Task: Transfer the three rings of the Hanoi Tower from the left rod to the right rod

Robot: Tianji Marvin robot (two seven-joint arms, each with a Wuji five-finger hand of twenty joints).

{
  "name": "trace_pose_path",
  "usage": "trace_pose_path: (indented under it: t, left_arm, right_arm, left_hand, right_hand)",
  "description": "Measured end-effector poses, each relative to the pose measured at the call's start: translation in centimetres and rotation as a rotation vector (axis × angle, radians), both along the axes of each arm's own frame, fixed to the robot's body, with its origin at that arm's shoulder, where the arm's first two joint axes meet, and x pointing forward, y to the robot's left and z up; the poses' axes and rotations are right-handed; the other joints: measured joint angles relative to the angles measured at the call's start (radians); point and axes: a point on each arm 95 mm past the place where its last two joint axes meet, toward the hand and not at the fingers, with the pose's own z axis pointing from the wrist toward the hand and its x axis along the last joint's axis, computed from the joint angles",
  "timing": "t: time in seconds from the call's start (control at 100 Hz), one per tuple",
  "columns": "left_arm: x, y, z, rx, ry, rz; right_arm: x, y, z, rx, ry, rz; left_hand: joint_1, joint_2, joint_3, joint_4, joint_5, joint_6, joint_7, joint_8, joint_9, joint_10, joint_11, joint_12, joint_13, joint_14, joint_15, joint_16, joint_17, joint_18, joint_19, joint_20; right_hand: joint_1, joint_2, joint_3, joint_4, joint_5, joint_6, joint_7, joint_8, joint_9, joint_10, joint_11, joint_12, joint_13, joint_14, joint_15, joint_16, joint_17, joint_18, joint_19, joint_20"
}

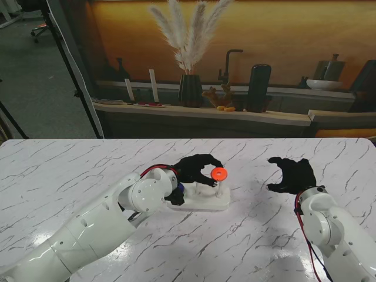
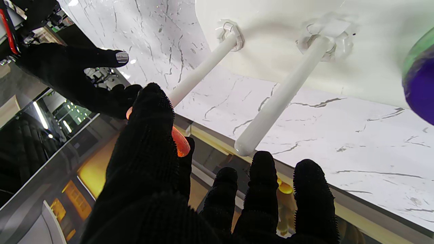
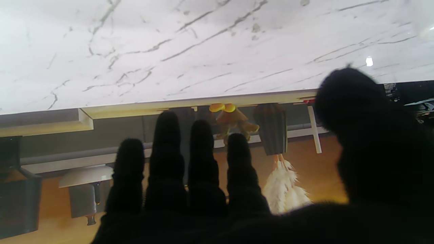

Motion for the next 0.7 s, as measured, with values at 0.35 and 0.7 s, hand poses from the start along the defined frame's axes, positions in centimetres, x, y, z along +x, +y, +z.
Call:
trace_pose_path:
  t: [0.35,0.7]
  left_arm:
    - [0.09,-0.54,-0.47,0.006,0.015,-0.01]
    - [0.09,-0.8,-0.77,0.01,0.026,-0.018]
  right_arm:
    - [-0.19,-0.22,-0.17,-0.009,0.005,-0.003]
    - [-0.31,-0.44,-0.28,-0.013,0.009,-0.007]
  left_hand:
    - [0.0,0.002,0.0,0.0,0.0,0.0,0.0,0.0,0.0,0.0,0.0,0.0,0.0,0.0,0.0,0.0,0.0,0.0,-0.001,0.0]
    - [0.0,0.009,0.0,0.0,0.0,0.0,-0.008,0.0,0.0,0.0,0.0,0.0,0.0,0.0,0.0,0.0,0.0,0.0,-0.001,0.0]
  right_hand:
    - [0.0,-0.01,0.009,0.0,0.0,0.0,0.011,0.0,0.0,-0.001,0.0,0.0,0.01,0.0,0.0,0.0,0.0,0.0,0.0,0.0]
    - [0.0,-0.01,0.009,0.0,0.0,0.0,0.012,0.0,0.0,-0.001,0.0,0.0,0.016,0.0,0.0,0.0,0.0,0.0,0.0,-0.001]
